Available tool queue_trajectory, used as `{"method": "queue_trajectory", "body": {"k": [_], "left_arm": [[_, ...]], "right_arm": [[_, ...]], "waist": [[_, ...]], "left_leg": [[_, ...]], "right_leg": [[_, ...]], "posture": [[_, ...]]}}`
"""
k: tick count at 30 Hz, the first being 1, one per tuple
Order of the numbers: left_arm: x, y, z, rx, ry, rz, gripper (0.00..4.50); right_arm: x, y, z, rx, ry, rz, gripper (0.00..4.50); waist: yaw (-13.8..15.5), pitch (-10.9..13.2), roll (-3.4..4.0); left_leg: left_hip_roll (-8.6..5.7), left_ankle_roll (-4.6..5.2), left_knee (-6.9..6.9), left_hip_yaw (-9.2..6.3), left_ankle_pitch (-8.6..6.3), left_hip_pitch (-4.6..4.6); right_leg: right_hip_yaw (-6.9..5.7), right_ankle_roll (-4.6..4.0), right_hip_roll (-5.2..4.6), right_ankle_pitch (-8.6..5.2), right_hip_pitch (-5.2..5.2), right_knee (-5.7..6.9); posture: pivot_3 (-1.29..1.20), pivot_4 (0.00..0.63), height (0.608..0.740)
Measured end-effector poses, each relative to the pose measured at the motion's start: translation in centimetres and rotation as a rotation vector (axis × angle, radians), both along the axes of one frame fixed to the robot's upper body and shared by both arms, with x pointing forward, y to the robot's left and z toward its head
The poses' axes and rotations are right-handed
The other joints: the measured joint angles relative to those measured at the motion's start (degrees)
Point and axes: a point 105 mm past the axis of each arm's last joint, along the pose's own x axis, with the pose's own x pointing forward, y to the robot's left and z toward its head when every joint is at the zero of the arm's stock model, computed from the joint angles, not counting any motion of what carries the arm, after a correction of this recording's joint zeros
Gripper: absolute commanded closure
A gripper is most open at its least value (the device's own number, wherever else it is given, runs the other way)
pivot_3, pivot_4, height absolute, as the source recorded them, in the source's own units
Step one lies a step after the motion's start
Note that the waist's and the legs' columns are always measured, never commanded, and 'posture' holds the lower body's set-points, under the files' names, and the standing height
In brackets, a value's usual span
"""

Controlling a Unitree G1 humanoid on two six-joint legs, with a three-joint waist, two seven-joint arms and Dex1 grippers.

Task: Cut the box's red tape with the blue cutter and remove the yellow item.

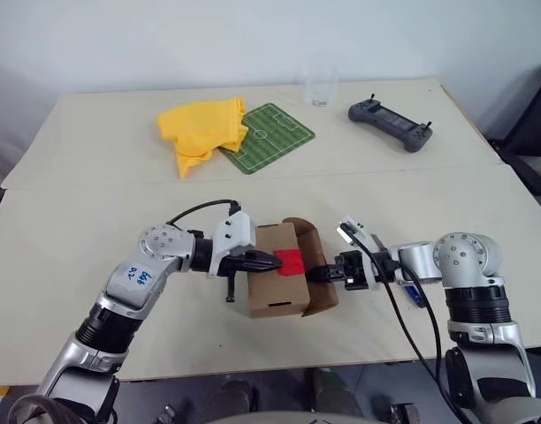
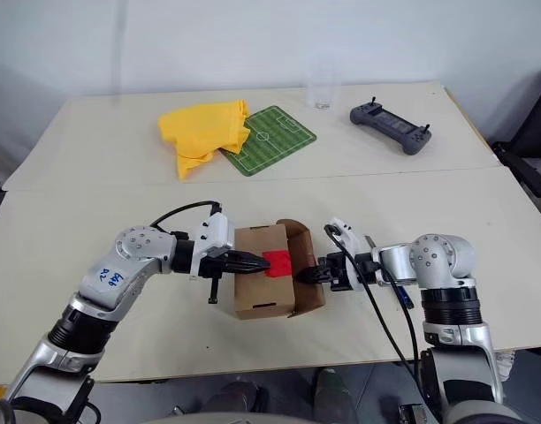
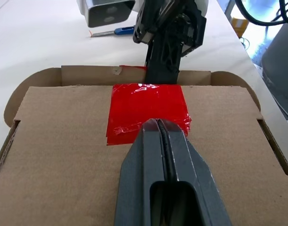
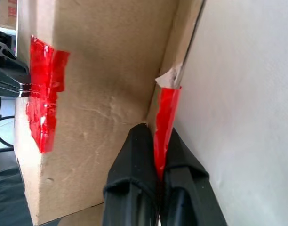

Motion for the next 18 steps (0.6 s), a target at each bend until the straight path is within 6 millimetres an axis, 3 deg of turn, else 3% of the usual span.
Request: {"method": "queue_trajectory", "body": {"k": [6,14,18], "left_arm": [[0.0,-1.2,0.2,-0.062,-0.011,0.001,4.5],[1.0,-4.3,0.2,-0.244,0.011,0.043,4.5],[1.9,-5.8,0.1,-0.288,0.006,0.069,4.5]], "right_arm": [[0.0,-2.4,1.8,-0.039,-0.046,-0.009,4.47],[0.2,-6.8,8.1,-0.22,-0.207,-0.036,4.47],[0.3,-7.3,10.1,-0.32,-0.27,-0.039,4.47]], "waist": [[0.6,0.1,0.09],[1.0,0.2,0.17],[1.1,0.2,0.13]], "left_leg": [[-0.11,0.07,0.0,-0.13,0.0,-0.24],[-0.19,0.18,0.02,-0.11,0.03,-0.31],[-0.16,0.17,0.02,-0.09,0.03,-0.35]], "right_leg": [[-0.05,0.0,-0.05,0.0,-0.1,-0.11],[-0.4,0.13,-0.37,0.07,-0.05,-0.55],[-0.43,0.17,-0.37,0.09,-0.05,-0.65]], "posture": [[0.0,0.15,0.74],[0.0,0.15,0.74],[0.0,0.15,0.74]]}}
